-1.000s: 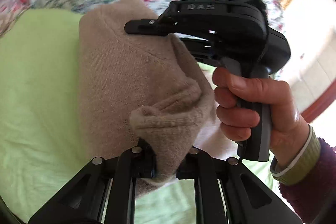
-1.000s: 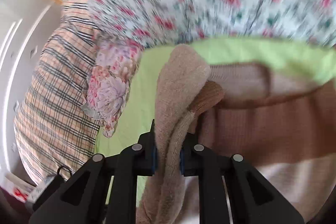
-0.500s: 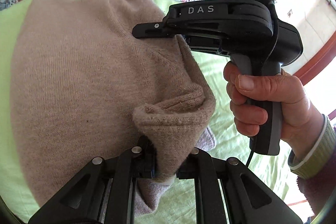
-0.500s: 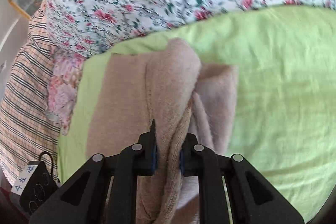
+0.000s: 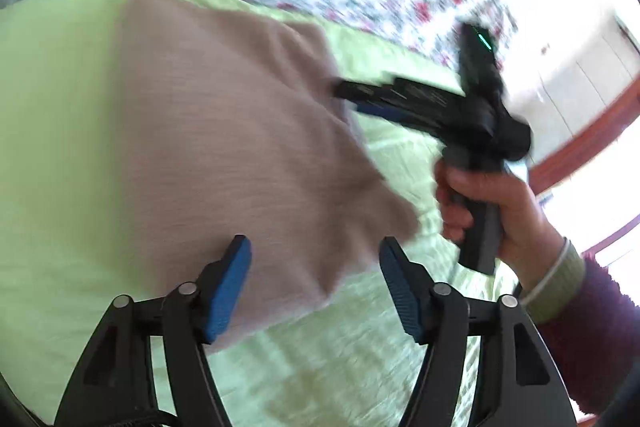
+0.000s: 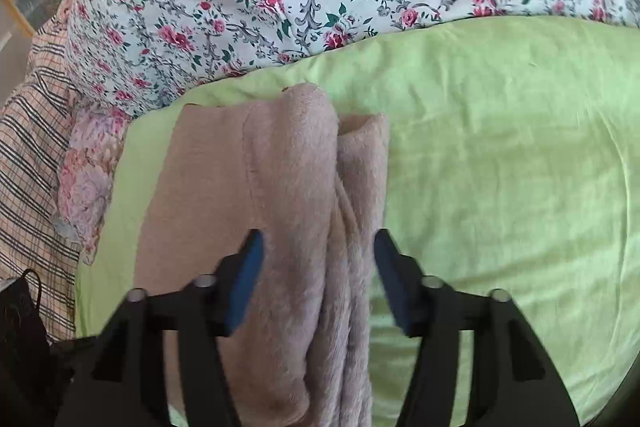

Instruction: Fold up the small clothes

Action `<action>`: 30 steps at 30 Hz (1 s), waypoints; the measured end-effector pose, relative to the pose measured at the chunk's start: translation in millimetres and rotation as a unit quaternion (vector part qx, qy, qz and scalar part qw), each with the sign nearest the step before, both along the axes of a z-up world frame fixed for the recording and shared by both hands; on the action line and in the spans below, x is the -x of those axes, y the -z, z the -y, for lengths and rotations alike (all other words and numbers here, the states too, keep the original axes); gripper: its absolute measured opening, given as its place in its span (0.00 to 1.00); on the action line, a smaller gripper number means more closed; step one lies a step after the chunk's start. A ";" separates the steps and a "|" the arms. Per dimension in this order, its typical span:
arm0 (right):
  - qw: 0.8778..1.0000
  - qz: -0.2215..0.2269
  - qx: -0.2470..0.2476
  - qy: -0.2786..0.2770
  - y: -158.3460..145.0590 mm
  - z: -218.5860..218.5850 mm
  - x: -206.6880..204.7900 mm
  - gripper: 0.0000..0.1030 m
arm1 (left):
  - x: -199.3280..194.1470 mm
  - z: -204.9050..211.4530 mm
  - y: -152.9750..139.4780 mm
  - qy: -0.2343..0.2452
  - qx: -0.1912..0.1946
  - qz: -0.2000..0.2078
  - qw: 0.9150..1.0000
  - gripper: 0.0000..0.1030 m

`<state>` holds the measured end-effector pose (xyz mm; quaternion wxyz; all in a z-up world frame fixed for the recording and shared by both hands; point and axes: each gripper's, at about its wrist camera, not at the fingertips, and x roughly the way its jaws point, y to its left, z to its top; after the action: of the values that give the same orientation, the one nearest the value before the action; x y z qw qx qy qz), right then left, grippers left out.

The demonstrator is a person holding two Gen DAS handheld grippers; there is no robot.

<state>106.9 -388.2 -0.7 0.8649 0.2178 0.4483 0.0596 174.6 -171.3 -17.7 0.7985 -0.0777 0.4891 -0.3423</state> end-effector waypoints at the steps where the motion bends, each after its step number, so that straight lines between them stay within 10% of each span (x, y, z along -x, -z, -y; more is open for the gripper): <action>1: 1.000 -0.002 -0.008 -0.001 1.4 -0.7 4.3 0.68 | -3.6 -11.8 0.2 -0.014 0.000 -0.004 1.000 0.68; 18: 0.994 -0.066 -0.092 0.004 54.4 -1.2 -15.4 0.72 | -109.0 -32.3 73.6 -0.093 0.045 -0.133 0.986 0.88; 20: 0.992 -0.079 -0.102 0.006 58.8 -8.1 -17.3 0.52 | -112.5 -30.8 79.6 -0.090 0.052 -0.135 0.985 0.80; 21: 0.992 -0.082 -0.097 0.012 58.2 -10.9 -17.0 0.47 | -112.4 -28.5 77.6 -0.082 0.058 -0.126 0.987 0.60; 30: 0.992 -0.042 -0.117 -0.019 17.9 -58.5 9.1 0.31 | -65.8 -60.9 24.0 -0.062 0.058 -0.049 0.995 0.46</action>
<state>97.7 -329.7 -18.6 0.8125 0.3111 0.4785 0.1185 240.4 -110.4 -41.6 0.7873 -0.1705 0.5015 -0.3157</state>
